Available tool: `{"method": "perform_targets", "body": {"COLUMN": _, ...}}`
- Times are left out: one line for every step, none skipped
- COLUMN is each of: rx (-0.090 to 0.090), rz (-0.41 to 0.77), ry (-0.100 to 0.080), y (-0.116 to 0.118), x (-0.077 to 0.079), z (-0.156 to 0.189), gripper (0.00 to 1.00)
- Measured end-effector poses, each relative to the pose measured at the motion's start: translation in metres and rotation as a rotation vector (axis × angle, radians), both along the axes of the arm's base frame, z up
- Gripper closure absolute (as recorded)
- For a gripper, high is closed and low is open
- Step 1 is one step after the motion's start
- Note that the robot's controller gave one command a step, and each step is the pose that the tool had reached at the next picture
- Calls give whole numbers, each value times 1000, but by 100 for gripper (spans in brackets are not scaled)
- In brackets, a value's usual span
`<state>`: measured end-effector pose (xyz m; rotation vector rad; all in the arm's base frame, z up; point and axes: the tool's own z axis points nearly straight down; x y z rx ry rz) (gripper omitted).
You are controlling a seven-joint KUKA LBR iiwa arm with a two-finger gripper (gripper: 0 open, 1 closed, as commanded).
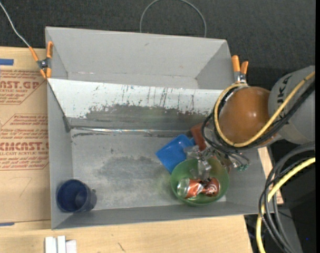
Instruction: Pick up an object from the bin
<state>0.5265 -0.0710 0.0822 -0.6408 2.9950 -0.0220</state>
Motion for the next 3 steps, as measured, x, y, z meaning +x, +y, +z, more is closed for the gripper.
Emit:
{"method": "perform_targets", "body": {"rx": 2, "rz": 3, "ry": 30, "y": 1, "x": -8, "z": -6, "gripper": 0}}
{"method": "perform_targets", "body": {"rx": 1, "rz": 1, "ry": 1, "y": 1, "x": 0, "z": -1, "gripper": 100}}
{"method": "perform_targets", "body": {"rx": 2, "rz": 3, "ry": 31, "y": 1, "x": -8, "z": -6, "gripper": 0}}
